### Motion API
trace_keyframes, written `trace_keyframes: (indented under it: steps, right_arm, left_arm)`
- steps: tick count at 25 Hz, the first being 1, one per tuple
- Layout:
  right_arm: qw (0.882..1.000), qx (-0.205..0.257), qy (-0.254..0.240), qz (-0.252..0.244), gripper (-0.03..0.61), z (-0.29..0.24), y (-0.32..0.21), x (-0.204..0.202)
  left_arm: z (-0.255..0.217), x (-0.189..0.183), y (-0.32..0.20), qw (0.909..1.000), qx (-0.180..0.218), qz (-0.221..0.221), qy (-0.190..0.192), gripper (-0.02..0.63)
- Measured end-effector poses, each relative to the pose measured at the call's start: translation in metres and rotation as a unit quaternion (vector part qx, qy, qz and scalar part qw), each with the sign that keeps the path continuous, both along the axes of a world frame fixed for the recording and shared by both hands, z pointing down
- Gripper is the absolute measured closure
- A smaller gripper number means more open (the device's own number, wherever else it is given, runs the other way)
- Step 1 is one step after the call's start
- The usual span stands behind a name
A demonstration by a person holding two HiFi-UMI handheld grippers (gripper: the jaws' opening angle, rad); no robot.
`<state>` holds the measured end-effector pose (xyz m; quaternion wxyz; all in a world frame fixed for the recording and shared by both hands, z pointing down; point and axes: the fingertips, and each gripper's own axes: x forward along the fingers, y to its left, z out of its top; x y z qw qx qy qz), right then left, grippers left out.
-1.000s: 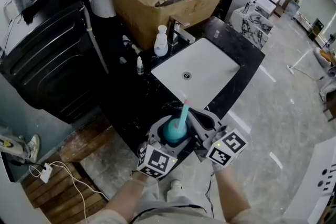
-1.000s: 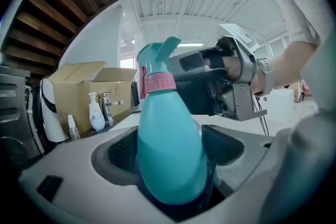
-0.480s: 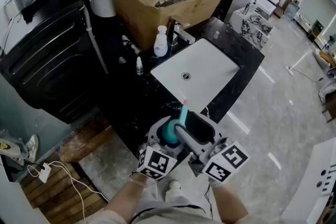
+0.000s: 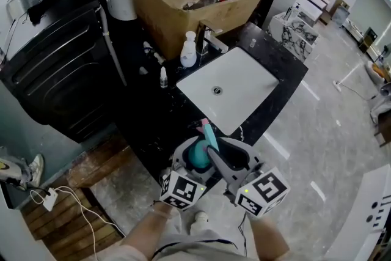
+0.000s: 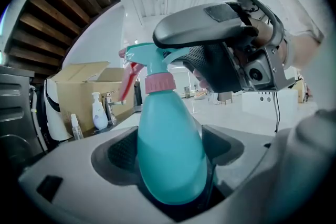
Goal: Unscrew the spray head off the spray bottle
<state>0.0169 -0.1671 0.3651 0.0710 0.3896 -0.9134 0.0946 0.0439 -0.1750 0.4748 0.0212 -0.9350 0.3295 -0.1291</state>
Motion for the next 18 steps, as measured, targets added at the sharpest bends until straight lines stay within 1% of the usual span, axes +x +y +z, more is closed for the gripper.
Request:
trace_keyframes:
  steps: [2, 5, 9, 18]
  right_arm:
    - [1.000, 0.002, 0.005, 0.000, 0.489, 0.000, 0.001, 0.004]
    - [1.000, 0.001, 0.007, -0.002, 0.503, 0.001, 0.002, 0.009]
    - [1.000, -0.005, -0.001, -0.007, 0.502, 0.003, 0.004, 0.016]
    - [1.000, -0.009, -0.025, 0.007, 0.497, 0.004, 0.002, 0.026]
  left_arm:
    - [0.000, 0.000, 0.000, 1.0000, -0.001, -0.002, 0.002, 0.236]
    - [-0.001, 0.000, 0.000, 1.0000, -0.002, -0.003, 0.005, 0.236]
    - [0.000, 0.000, -0.001, 1.0000, -0.003, -0.005, 0.007, 0.236]
    - [0.000, 0.000, -0.001, 0.9999, -0.005, -0.006, 0.009, 0.236]
